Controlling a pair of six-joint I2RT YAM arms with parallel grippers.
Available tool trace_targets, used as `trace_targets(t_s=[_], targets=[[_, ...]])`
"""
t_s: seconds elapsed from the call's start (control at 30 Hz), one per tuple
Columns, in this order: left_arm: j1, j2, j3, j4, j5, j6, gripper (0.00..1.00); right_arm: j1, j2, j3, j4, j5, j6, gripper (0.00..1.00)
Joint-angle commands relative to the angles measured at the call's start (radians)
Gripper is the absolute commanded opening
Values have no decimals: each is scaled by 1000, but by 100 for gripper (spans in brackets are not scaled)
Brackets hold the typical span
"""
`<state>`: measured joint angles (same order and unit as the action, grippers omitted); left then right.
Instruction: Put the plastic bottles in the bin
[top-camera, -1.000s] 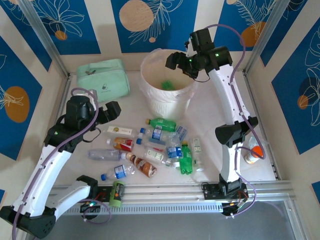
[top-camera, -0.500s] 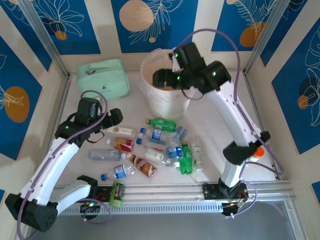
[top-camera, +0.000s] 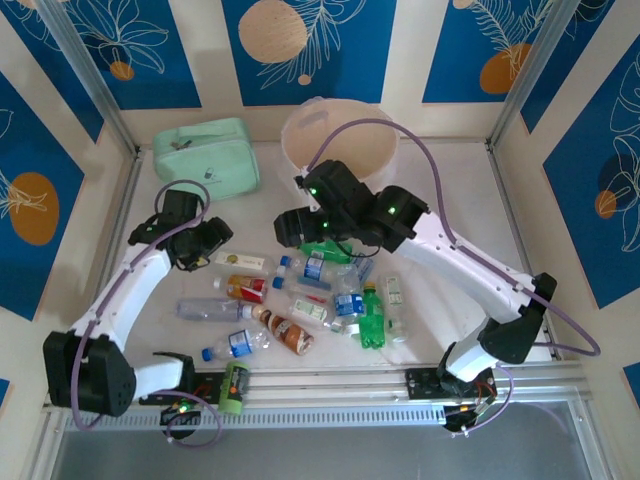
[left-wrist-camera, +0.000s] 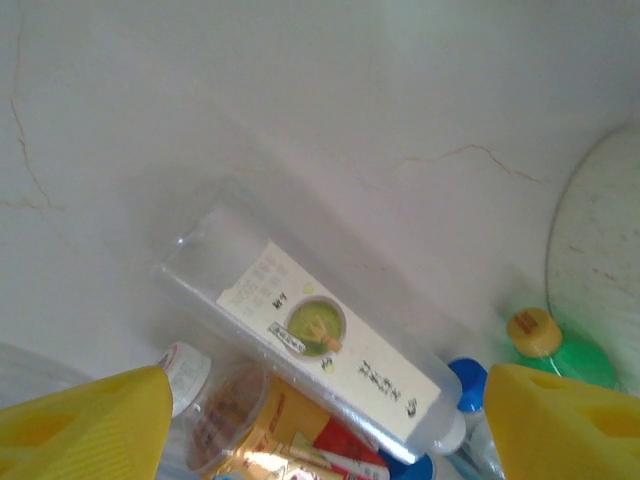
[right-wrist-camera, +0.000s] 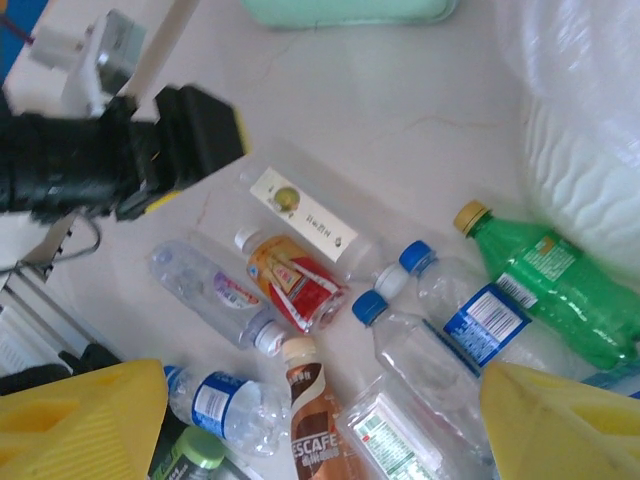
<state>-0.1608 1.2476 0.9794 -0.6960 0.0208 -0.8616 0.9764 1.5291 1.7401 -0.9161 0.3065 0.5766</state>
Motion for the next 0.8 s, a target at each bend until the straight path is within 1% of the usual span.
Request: trace_targets(t_s=[0.0, 0.17, 0.27, 0.43, 0.77], targets=[[6, 65, -3, 16, -67, -85, 82, 18, -70, -55, 41, -33, 28, 82], [7, 114, -23, 17, -110, -130, 83, 20, -130, -174, 105, -60, 67, 83], [7, 135, -39, 44, -124, -163, 85, 30, -142, -191, 104, -62, 73, 83], [7, 210, -21, 98, -101, -182, 83, 56, -153, -213, 96, -35, 82, 83], [7, 340, -9, 160, -74, -227, 80, 64, -149, -226, 76, -27, 104, 84]])
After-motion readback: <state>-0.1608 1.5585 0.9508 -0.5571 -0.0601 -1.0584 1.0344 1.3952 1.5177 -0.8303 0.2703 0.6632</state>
